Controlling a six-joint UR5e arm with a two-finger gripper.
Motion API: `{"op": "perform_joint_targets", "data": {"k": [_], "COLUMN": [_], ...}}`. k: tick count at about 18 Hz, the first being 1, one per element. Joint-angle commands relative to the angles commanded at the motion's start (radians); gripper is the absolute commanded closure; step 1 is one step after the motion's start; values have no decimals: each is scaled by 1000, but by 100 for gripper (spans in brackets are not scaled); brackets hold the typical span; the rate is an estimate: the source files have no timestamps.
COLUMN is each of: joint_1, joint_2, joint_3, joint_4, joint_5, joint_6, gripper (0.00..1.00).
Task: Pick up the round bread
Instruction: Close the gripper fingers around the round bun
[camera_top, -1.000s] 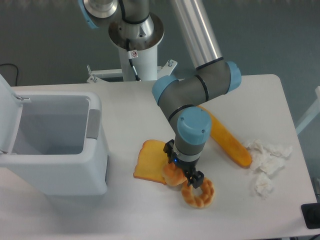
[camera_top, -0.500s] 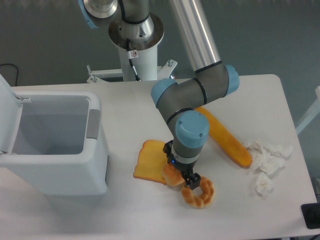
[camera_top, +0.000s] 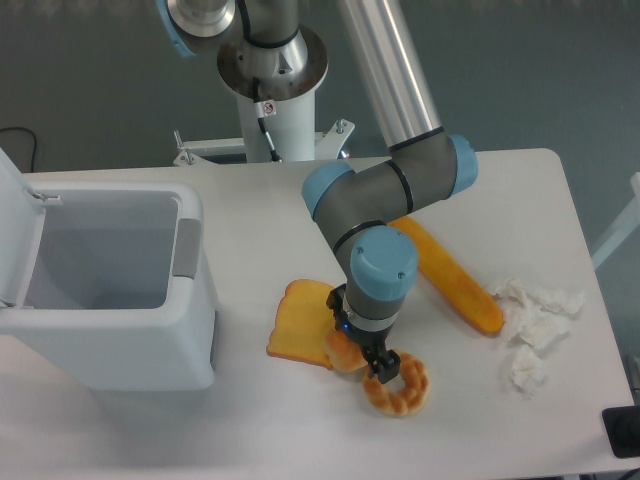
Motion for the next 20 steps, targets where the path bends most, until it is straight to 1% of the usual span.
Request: {"op": "perform_joint_targets", "data": {"k": [14,16,18,19,20], "joint_1": [-6,-8,-8,-8,-8], "joint_2": [5,5,3,3,0], "joint_3": [-9,-9,-8,-8,-6], "joint_4": [-3,-2,-2,-2,-2], "joint_5": [2,2,2,3,2], "joint_6": [14,11,9,9,9], "gripper": [0,14,22,23,27]}}
